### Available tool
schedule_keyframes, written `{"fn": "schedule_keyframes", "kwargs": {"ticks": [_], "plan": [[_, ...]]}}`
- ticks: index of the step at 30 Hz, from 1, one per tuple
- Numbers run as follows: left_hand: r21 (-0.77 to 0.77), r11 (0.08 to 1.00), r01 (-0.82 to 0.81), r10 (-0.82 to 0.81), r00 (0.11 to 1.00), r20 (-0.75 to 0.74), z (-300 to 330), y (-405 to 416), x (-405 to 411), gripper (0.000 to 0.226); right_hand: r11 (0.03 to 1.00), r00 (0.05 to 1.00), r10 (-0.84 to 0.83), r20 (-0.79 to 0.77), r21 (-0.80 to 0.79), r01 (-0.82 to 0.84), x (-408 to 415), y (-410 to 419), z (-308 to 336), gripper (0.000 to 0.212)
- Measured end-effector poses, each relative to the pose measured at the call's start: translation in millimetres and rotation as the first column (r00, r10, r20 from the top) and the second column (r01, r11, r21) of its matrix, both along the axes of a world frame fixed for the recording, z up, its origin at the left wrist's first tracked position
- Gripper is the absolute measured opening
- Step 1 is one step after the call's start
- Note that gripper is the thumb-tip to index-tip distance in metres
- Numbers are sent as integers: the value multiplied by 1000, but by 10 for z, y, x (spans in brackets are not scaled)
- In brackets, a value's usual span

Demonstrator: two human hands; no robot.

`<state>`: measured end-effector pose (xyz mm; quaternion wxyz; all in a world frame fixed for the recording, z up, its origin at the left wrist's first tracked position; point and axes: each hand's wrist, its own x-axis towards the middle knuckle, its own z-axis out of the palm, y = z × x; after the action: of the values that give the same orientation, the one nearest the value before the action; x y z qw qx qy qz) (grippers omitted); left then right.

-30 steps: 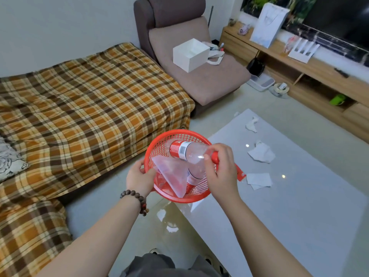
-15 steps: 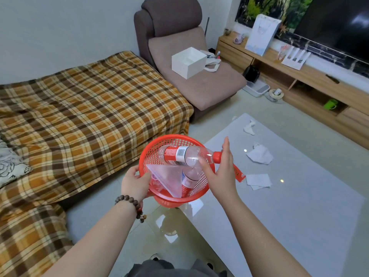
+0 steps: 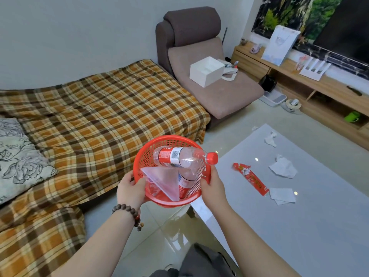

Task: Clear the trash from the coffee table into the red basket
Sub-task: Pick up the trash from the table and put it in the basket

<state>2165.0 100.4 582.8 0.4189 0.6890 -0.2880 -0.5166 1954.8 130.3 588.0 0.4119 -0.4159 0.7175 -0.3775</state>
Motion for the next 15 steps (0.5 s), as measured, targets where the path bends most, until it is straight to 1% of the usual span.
{"fn": "schedule_keyframes", "kwargs": {"ticks": [4, 8, 11, 15], "plan": [[23, 1000, 3, -3, 1000, -24, -50, -106, 140, 27, 999, 999, 34, -25, 22, -34, 118, -178, -22, 56], [9, 1000, 8, -7, 999, -41, -83, -339, 286, 33, 998, 997, 56, -58, 29, -55, 250, -432, -110, 57], [-8, 999, 41, -41, 999, -34, -132, -651, 360, 37, 999, 998, 36, -44, 16, -35, 328, -695, -215, 60], [-25, 996, 88, -89, 995, -36, -225, -1243, 403, 37, 1000, 1000, -17, -25, -2, 17, 381, -1187, -359, 57]]}}
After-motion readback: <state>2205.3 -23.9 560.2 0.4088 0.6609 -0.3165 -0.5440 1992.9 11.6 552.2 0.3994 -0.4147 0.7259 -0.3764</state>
